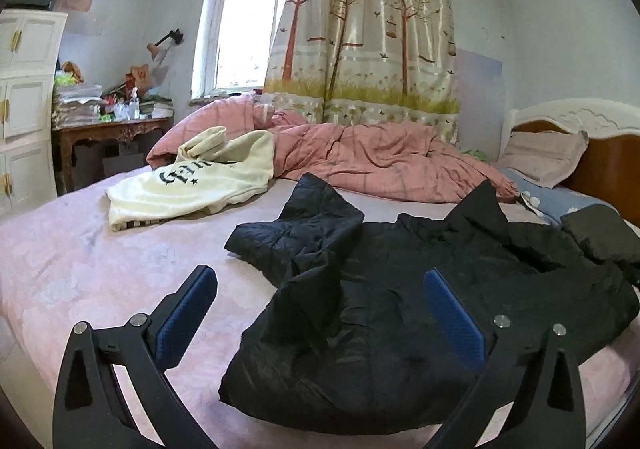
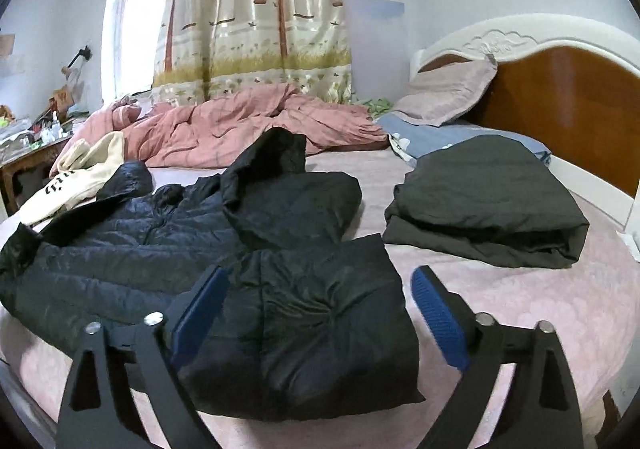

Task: Fold large clothes
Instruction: 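Grasp the jacket edge again with the left tool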

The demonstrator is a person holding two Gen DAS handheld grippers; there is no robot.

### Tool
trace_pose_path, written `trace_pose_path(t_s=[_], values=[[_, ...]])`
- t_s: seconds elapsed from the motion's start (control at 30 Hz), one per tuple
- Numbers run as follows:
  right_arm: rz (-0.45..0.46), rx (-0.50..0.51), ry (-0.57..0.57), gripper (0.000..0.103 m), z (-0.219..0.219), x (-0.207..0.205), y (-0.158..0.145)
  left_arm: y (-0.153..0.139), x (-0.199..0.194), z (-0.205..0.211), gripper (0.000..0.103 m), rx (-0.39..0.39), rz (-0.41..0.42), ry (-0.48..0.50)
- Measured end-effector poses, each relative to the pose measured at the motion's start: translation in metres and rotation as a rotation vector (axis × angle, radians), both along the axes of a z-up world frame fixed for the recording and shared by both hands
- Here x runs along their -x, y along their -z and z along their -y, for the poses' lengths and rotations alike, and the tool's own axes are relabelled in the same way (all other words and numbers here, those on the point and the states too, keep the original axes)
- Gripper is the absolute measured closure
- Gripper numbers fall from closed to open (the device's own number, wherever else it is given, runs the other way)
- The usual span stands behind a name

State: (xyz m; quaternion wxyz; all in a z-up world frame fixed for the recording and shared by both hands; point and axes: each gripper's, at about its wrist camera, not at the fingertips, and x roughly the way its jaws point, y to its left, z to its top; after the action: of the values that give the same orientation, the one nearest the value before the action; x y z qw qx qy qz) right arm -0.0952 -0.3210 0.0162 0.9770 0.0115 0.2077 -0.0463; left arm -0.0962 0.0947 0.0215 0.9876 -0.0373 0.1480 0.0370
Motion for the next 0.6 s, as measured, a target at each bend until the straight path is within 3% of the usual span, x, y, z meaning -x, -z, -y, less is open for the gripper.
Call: trace_pose_path(t_s=[0.17, 0.23, 0.3, 0.4, 0.53, 0.6], values=[[0.027, 0.007, -0.005, 0.000, -0.002, 0.004, -0.002, -0.019, 0.007, 0.021, 0.000, -0.012, -0.033, 0.032], [0.023, 0.004, -0.008, 0.000, -0.002, 0.004, -0.002, -0.035, -0.003, 0.036, 0.000, -0.064, -0.062, 0.046], [0.020, 0.003, -0.002, 0.000, -0.002, 0.004, -0.001, -0.050, -0.021, 0.048, 0.000, -0.094, -0.090, 0.066], [0.003, -0.002, -0.005, 0.000, -0.004, 0.003, 0.000, -0.064, -0.066, 0.055, 0.000, -0.071, -0.162, 0.113], [-0.013, 0.004, -0.003, 0.000, -0.005, 0.002, 0.003, -0.056, -0.138, 0.049, 0.003, -0.044, -0.290, 0.101], [-0.024, 0.001, -0.002, 0.000, -0.005, 0.000, 0.004, -0.043, -0.163, 0.037, 0.010, 0.011, -0.336, 0.083]])
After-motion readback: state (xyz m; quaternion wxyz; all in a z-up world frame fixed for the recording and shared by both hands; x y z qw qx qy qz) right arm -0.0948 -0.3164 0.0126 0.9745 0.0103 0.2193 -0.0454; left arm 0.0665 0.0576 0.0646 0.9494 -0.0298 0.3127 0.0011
